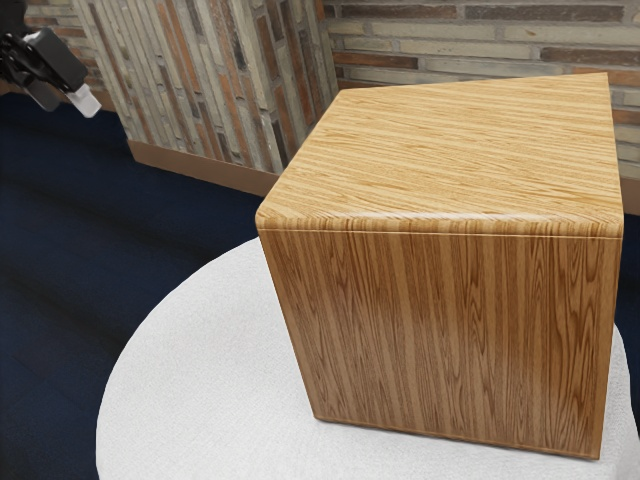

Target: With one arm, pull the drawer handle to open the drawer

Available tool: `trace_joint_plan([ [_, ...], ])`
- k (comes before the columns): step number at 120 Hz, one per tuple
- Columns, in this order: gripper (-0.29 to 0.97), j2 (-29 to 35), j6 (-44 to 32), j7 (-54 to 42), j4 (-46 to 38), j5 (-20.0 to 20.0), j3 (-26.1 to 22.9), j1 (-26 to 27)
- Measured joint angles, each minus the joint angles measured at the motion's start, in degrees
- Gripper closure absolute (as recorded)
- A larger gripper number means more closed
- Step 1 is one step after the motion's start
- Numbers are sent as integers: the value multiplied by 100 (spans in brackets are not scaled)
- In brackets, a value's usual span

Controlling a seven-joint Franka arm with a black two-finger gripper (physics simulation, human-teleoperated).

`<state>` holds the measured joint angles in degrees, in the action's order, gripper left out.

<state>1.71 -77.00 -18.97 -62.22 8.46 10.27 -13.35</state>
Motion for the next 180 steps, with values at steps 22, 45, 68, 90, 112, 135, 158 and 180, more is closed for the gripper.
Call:
trace_joint_plan([
  [22, 2, -141, 55, 131, 26, 47, -164, -148],
  [45, 2, 1627, -1619, 665, -2949, -483, -208, 975],
  [68, 2, 2894, -3242, 1668, -3863, -978, -277, 1665],
  [90, 2, 4863, -3309, 2393, -5353, -2002, -13, 2875],
  [112, 2, 5458, -4177, 2902, -6141, -2476, 559, 2789],
  [135, 2, 6229, -4716, 3433, -6240, -3004, 1791, 4397],
  [158, 2, 6854, -4947, 3900, -6210, -4007, 2630, 5874],
  [180, 2, 6965, -4977, 4224, -6173, -4533, 2987, 6941],
])
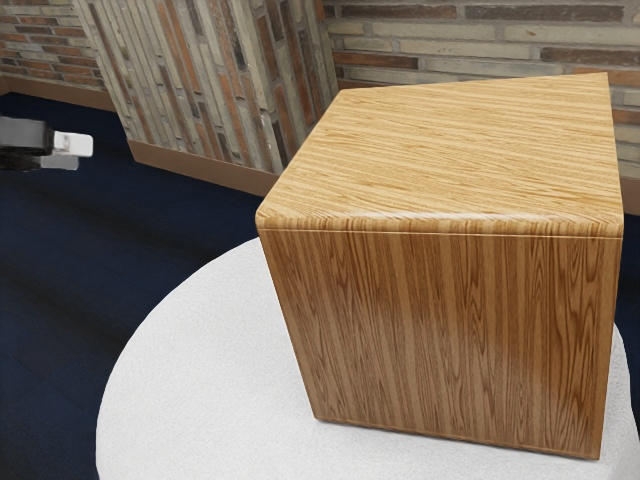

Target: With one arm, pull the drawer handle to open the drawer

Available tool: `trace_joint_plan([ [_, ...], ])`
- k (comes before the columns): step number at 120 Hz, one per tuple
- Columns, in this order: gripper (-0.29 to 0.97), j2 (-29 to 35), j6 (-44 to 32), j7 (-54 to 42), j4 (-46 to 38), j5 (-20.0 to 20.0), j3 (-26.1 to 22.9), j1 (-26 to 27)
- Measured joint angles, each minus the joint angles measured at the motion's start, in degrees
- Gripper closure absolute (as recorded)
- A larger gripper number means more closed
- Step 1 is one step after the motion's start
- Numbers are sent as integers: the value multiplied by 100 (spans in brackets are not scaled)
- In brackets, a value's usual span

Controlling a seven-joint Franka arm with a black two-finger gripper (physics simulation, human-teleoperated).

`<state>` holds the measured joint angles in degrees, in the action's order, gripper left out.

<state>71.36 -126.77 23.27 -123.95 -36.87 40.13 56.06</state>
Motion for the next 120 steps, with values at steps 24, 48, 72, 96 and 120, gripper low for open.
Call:
trace_joint_plan([
  [24, 2, 441, 403, 255, 366, -439, 380, 583],
  [48, 2, 248, 630, 451, 2162, -833, 1644, 2366],
  [72, 2, 139, 826, 593, 2393, -988, 2105, 3247],
  [96, 2, 143, 953, 704, 2481, -1110, 2416, 3736],
  [120, 2, 152, 964, 784, 2481, -1138, 2628, 3937],
])
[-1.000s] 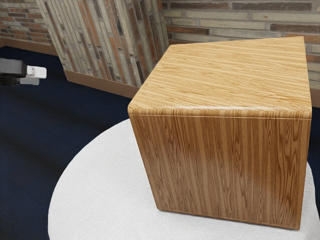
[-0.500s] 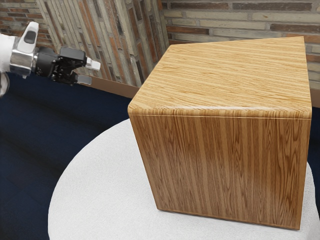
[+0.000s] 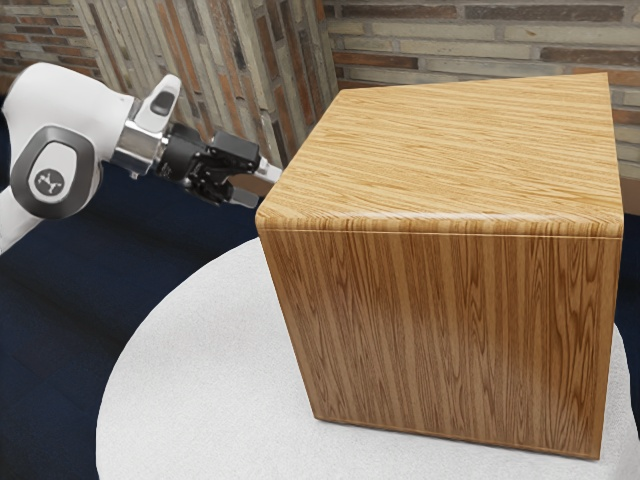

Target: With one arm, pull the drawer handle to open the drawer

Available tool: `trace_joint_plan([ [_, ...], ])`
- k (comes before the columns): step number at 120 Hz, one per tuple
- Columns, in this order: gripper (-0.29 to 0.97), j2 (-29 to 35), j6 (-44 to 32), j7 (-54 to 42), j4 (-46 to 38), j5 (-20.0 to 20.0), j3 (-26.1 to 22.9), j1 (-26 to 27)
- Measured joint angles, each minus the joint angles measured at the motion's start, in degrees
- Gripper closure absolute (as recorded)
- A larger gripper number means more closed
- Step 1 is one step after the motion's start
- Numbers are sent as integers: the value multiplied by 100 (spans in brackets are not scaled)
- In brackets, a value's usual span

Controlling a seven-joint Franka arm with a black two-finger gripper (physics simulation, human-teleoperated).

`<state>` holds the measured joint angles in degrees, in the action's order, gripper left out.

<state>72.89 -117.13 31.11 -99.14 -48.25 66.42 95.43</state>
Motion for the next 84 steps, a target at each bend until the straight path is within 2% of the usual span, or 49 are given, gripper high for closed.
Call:
trace_joint_plan([
  [53, 2, -99, -34, 117, 32, -13, 400, 270],
  [84, 2, -102, -4, 157, 26, -50, 508, 216],
])
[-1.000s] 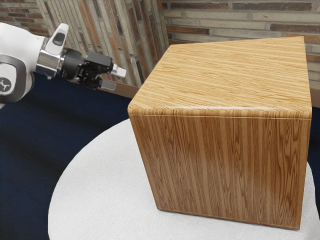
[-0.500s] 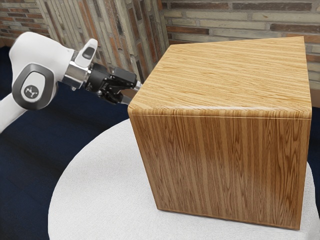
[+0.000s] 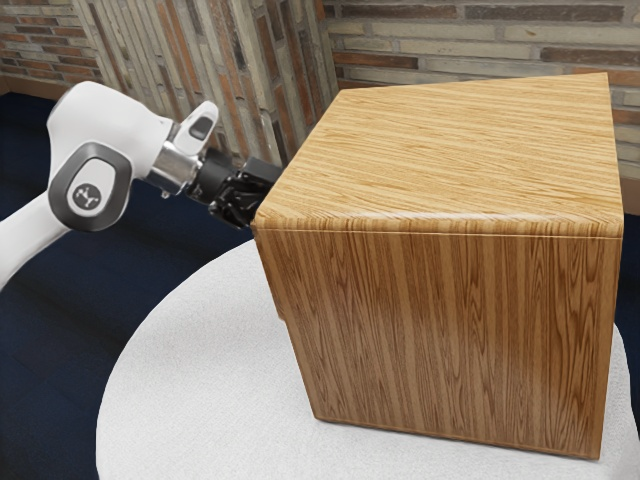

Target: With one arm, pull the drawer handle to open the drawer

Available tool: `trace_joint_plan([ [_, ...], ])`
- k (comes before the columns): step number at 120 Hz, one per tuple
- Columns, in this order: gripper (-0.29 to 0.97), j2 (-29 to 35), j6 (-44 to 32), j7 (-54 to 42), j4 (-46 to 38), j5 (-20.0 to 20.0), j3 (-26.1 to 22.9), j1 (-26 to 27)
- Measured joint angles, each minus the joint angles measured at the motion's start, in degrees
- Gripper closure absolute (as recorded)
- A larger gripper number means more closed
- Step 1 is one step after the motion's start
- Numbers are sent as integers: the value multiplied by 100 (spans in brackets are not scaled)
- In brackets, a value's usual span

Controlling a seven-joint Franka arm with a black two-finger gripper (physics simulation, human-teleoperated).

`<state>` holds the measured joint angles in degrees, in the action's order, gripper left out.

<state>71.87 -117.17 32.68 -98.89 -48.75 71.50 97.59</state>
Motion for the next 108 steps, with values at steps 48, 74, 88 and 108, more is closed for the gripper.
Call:
trace_joint_plan([
  [48, 2, -2679, 2534, 112, 718, 582, -3950, -3518],
  [74, 2, -5079, 4710, 380, 1126, 2460, -6276, -6671],
  [88, 2, -5445, 4903, 242, 1076, 3306, -7621, -9028],
  [108, 2, -5090, 4779, -52, 573, 3584, -6387, -8148],
])
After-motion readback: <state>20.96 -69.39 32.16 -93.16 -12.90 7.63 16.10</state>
